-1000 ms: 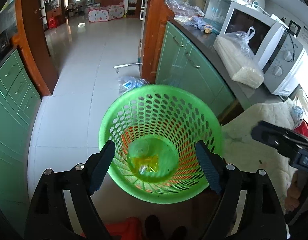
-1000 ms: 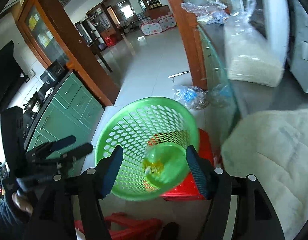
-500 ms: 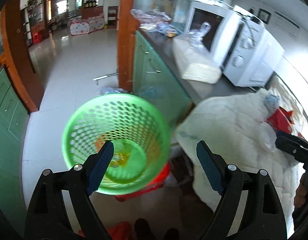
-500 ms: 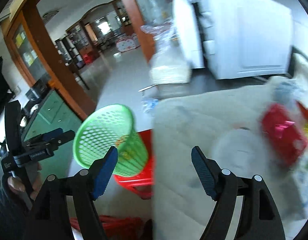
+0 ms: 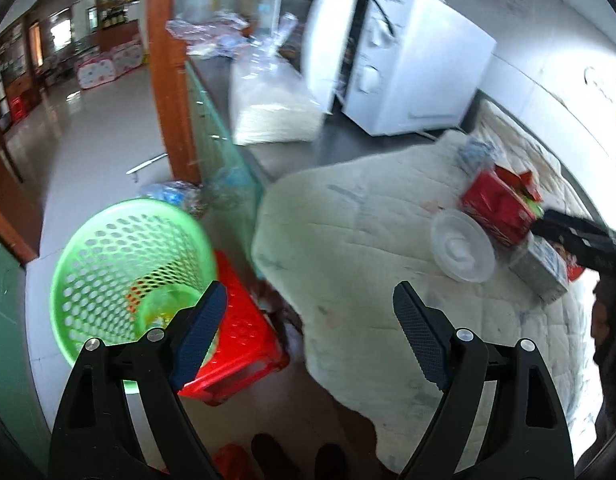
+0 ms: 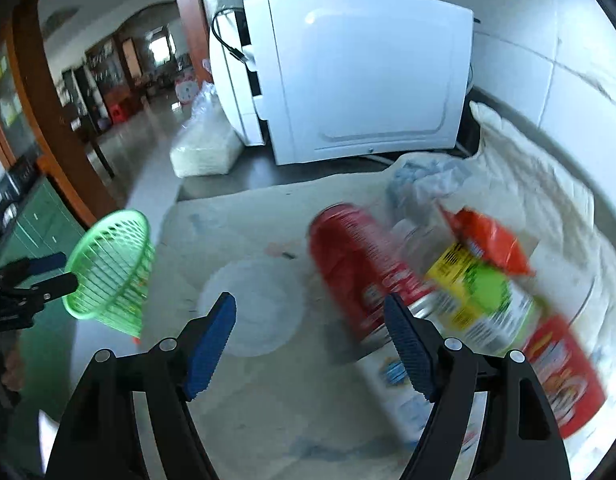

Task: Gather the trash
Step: 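Return to the cloth and grasp the red Coke can with the right tool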

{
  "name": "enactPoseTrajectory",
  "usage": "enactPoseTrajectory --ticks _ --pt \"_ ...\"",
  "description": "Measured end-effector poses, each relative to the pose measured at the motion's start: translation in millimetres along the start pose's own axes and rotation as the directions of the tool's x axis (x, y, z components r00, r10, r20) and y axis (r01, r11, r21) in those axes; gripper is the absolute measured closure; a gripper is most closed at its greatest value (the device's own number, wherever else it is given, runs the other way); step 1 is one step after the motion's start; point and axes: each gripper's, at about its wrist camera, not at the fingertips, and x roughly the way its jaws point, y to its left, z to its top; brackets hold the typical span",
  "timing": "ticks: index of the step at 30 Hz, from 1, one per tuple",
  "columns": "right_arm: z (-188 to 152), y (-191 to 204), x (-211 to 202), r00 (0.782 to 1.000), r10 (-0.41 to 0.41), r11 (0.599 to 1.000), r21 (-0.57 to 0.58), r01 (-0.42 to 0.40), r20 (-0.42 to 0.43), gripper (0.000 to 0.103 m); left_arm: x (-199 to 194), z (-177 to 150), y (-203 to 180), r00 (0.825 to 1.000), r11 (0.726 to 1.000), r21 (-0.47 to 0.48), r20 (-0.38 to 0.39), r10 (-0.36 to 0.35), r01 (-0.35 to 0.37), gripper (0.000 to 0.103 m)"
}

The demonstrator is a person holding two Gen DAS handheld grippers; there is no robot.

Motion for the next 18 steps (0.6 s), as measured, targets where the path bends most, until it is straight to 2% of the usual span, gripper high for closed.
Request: enactPoseTrajectory --ticks 5,6,11,18 --pt "19.7 -8.8 26.0 0.997 -0.029 0.993 -0.113 0.021 -0.068 0.031 15.2 6.8 -26.4 0.998 0.998 0.03 -0.028 -0.056 0.057 0.019" --pt "22.5 -9.8 32.8 0.995 -0.035 0.99 -0.139 0.022 -0.092 0.033 18.1 8.6 -32.2 0.997 0.997 0.037 -0.031 -0.069 0.07 0.019" --pt "29.4 -11.6 59.3 0.983 -0.089 0.969 -0.244 0.047 -0.163 0.035 38.5 17.2 -59.2 0.991 0.99 0.076 -0.062 -0.115 0.12 0.021" --pt "31.8 -13.9 78.0 0.971 -0.117 0.945 -0.323 0.044 -0.21 0.039 80.7 23.9 -88.3 0.967 0.975 0.065 -0.158 -0.199 0.211 0.037"
